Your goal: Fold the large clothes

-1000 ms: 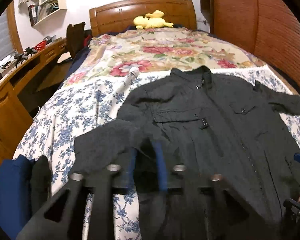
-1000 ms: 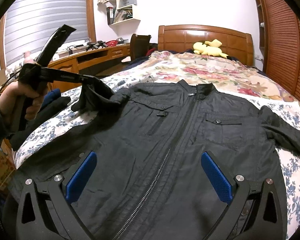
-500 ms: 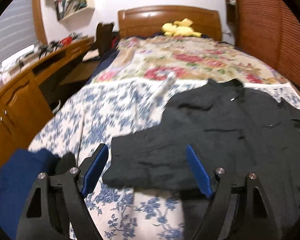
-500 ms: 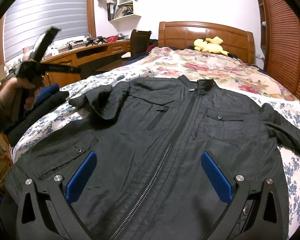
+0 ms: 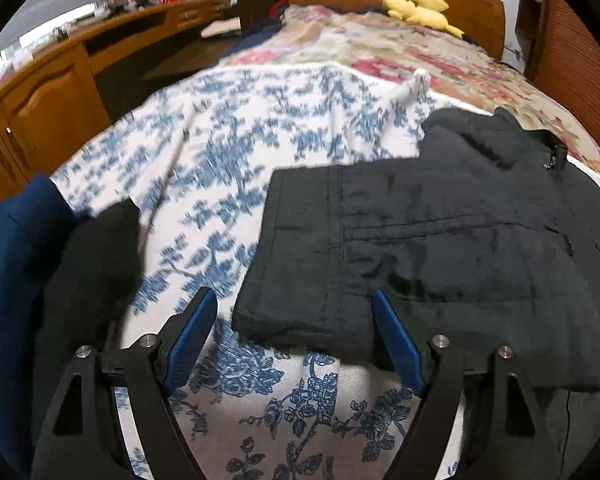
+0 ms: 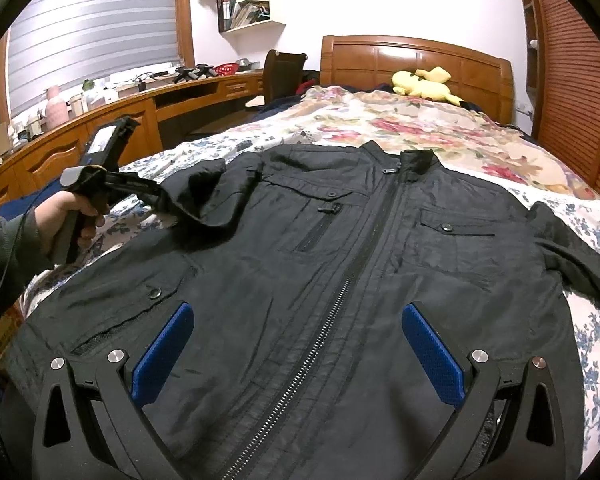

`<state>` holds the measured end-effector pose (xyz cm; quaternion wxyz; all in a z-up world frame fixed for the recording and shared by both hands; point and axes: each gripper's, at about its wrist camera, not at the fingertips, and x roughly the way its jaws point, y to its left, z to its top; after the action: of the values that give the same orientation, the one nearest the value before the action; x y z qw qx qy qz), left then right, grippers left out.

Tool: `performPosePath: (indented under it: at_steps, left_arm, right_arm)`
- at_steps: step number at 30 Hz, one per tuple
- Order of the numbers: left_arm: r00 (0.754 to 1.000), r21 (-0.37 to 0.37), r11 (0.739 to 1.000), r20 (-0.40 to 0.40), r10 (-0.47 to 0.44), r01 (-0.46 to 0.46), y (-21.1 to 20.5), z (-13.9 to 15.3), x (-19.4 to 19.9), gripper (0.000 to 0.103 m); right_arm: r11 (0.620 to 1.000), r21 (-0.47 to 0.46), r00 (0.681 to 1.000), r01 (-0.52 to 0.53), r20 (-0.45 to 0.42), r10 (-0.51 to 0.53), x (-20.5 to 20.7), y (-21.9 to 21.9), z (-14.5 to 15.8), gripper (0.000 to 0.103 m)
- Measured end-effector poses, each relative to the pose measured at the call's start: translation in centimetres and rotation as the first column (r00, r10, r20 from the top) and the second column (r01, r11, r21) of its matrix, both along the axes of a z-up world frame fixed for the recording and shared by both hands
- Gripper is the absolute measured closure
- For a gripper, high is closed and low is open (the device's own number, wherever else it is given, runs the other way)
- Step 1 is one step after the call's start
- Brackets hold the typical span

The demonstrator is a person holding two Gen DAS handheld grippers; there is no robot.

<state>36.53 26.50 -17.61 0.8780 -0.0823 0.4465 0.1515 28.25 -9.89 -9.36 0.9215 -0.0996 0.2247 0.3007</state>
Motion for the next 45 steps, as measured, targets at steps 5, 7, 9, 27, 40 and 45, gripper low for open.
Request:
performPosePath:
  at_steps: [5,7,9,27,40,45]
  left_arm:
    - [1.000,-0.080,0.996,-0.012,-0.027,0.026,0.2,-0.9,0.2,0.035]
    - [0.999,-0.100,0.994,-0.012,-0.051,0.049,-0.2,-0.7,0.3,0.068]
    - [0.997,-0.033,0.997,-0.027,-0.069,0.068,-1.3,0.0,0.4,0.077]
    - [0.920,0.216,0.939,0.231,-0.317,0.269,-18.0,18.0,-5.2,0.089]
    - [0.819,0.179,0.866,0.280,-0.500,0.467,-27.8,15.0,-7.6,0.089]
    - [0.804,0.128,0.861,0.313,-0.505,0.491,-28.5,13.0,-8.1,0.073]
  right_arm:
    - [1.000,0.003,1.000,-0.001,-0.005,0.001,0.1,-0.3,0.0,0.000]
    - [1.000,0.004,1.000,0.000,-0.001,0.000,0.0,-0.5,0.2,0.000]
    - [1.000,0.005,1.000,0.001,0.005,-0.001,-0.2,-0.5,0.3,0.000]
    - [0.998,0.065,0.998,0.022,0.050,-0.025,-1.5,-4.1,2.0,0.000]
    - [0.994,0.050,0.995,0.099,0.005,-0.099,-0.9,-6.5,0.4,0.001]
    - [0.994,0.034,0.995,0.101,-0.018,-0.101,-0.1,-5.8,0.0,0.001]
